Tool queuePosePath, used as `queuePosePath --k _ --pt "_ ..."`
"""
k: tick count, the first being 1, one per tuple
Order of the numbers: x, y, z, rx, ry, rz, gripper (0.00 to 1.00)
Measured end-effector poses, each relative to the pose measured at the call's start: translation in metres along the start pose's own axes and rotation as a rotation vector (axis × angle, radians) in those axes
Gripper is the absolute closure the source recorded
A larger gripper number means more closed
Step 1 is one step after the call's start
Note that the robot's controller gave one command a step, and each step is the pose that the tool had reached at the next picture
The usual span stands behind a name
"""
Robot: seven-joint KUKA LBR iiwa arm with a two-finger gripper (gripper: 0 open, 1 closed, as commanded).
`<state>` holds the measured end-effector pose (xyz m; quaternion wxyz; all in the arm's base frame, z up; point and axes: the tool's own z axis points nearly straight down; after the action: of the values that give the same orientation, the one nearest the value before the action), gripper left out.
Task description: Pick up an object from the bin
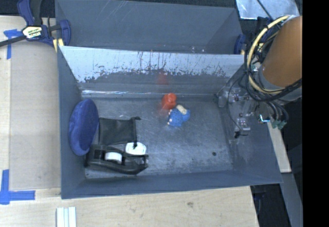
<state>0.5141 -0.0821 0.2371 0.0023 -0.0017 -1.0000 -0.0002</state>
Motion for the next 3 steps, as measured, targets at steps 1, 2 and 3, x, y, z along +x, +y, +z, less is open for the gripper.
queuePosePath --k 1,2,3 --pt "-0.012 0.063 0.132 0.000 0.000 0.104 0.00" --pt "-0.071 0.089 0.154 0.002 -0.013 0.009 0.00" --pt "-0.116 0.077 0.164 0.002 -0.012 -0.010 0.00"
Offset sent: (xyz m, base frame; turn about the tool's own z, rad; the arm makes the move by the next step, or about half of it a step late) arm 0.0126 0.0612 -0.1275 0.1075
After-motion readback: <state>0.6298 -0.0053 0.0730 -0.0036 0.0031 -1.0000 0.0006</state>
